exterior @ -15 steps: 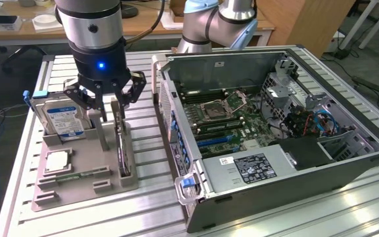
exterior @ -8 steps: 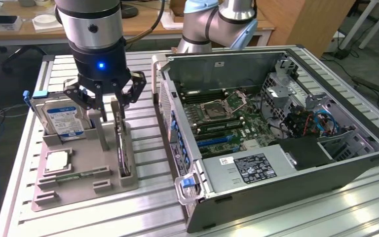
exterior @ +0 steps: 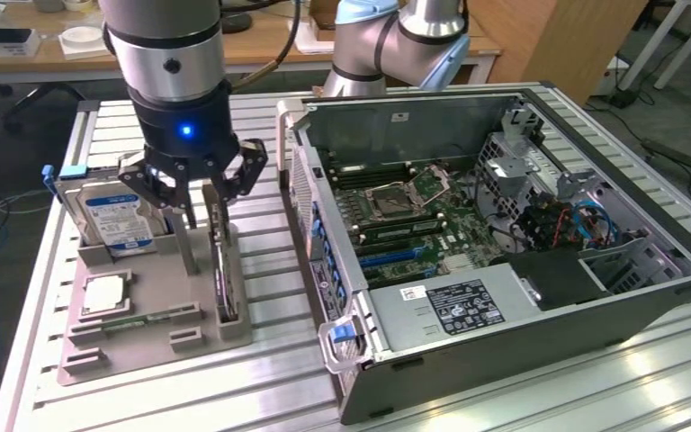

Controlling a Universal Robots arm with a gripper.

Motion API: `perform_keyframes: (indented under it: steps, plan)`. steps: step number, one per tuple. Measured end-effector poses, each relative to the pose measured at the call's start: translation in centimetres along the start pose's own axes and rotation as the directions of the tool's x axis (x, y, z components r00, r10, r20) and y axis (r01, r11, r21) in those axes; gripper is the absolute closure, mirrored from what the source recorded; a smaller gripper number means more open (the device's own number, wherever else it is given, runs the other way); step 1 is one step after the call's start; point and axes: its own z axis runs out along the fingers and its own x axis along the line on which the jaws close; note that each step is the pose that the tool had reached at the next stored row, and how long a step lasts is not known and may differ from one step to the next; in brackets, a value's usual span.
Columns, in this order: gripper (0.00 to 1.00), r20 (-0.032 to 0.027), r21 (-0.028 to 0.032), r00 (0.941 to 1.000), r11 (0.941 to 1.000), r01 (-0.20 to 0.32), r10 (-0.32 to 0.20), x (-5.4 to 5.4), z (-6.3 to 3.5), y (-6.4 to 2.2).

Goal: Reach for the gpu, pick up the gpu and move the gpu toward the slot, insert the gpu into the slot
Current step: 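Pick up the gpu and move the gpu toward the slot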

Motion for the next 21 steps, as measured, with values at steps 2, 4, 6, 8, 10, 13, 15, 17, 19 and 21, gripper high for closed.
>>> perform_keyframes:
  steps: [2,4,6,8,10,13,15,17,19,21]
  plan:
    - [0.59,0.0000,0.0000,1.0000,1.0000,0.000,0.000,0.0,0.35,-0.16]
    - [0.59,0.0001,0.0000,1.0000,1.0000,0.000,0.000,0.0,0.71,-0.29]
    - [0.59,0.0001,0.0000,1.0000,1.0000,0.000,0.000,0.0,1.07,-0.32]
    - [0.59,0.0000,0.0000,1.0000,1.0000,0.000,0.000,0.0,1.43,-0.37]
    - [0.59,-0.0001,0.0001,1.0000,1.0000,0.001,-0.001,0.0,1.66,-0.49]
    - [0.59,0.0001,-0.0001,1.0000,1.0000,0.000,0.000,0.0,1.91,-0.73]
    - [0.59,0.0001,-0.0001,1.0000,1.0000,0.000,0.000,0.0,2.14,-0.82]
    - [0.59,0.0000,0.0000,1.0000,1.0000,0.000,0.000,0.0,2.38,-0.85]
    - [0.59,0.0000,0.0000,1.0000,1.0000,0.000,0.000,0.0,2.52,-0.87]
    - [0.59,-0.0001,0.0000,1.0000,1.0000,0.001,-0.001,0.0,2.60,-1.06]
